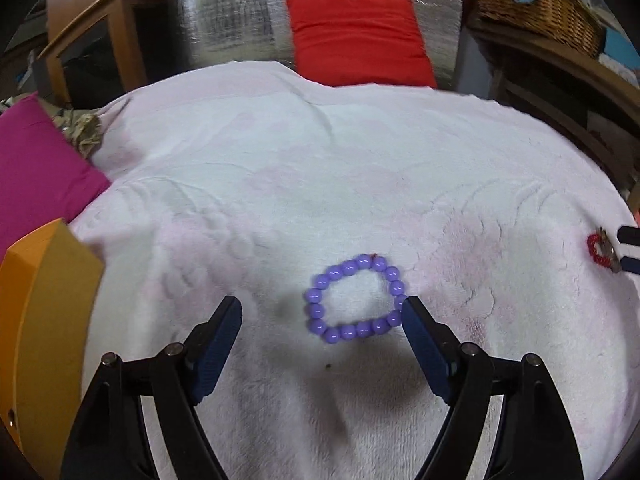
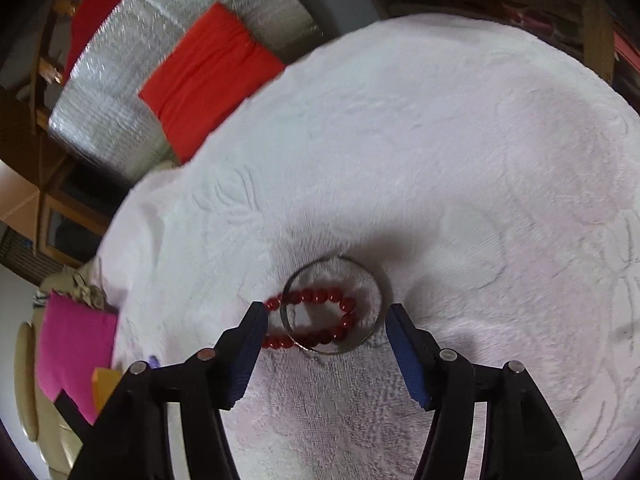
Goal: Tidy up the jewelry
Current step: 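Grasp the purple bead bracelet with the left tool while the right tool grasps the silver bangle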
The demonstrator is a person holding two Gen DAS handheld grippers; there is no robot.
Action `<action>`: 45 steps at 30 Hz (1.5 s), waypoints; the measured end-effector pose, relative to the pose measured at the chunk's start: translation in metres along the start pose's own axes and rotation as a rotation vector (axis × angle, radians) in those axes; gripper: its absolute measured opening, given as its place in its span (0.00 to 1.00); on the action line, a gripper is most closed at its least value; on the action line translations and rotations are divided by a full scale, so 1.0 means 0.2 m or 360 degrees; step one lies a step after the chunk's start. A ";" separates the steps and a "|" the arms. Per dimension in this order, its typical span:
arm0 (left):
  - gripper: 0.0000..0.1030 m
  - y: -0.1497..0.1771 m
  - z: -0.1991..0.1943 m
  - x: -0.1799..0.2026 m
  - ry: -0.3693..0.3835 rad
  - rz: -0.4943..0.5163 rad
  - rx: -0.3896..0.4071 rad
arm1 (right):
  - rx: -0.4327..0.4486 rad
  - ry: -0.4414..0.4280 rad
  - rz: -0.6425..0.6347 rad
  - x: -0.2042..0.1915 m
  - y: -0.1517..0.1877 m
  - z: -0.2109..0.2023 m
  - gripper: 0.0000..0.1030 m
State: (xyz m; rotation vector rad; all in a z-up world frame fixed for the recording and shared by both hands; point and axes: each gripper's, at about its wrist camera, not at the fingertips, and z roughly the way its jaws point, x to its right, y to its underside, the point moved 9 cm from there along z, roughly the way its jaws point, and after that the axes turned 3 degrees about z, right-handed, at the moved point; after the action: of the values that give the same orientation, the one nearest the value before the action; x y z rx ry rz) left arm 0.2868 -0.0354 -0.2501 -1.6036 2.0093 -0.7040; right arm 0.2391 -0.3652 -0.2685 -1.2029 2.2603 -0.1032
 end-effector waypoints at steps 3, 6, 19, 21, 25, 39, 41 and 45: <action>0.80 0.01 0.03 0.04 0.0058 0.0034 -0.0039 | 0.0013 0.0077 -0.0025 0.00 0.00 0.05 0.68; 0.80 0.01 0.03 0.03 0.0132 0.0005 -0.0042 | 0.0053 0.0141 -0.0049 -0.02 -0.01 0.08 0.69; 0.11 0.02 -0.05 0.02 0.0368 -0.0052 -0.0013 | 0.0146 0.0071 -0.0049 -0.06 -0.02 -0.03 0.62; 0.10 0.02 -0.07 0.03 0.0376 -0.0045 -0.0004 | 0.0185 0.0009 -0.0034 -0.08 -0.03 -0.09 0.62; 0.09 0.01 -0.15 0.03 0.0405 -0.0048 0.0030 | 0.0235 -0.0173 -0.0060 -0.20 -0.01 -0.18 0.62; 0.57 0.06 -0.20 -0.15 0.0148 -0.0045 0.0048 | 0.0066 -0.0372 -0.0204 -0.49 0.21 -0.11 0.63; 0.58 0.05 -0.17 -0.09 0.0199 -0.0037 0.0044 | 0.0037 -0.0370 -0.0221 -0.51 0.24 -0.09 0.63; 0.66 0.07 -0.07 -0.01 0.0163 0.0049 -0.0032 | 0.0001 -0.0350 -0.0259 -0.52 0.28 -0.05 0.63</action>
State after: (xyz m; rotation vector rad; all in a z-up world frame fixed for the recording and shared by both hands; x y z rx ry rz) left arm 0.2684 -0.0302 -0.2491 -1.5734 2.1153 -0.7707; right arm 0.2384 -0.2520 -0.2311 -1.3287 1.9724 -0.0317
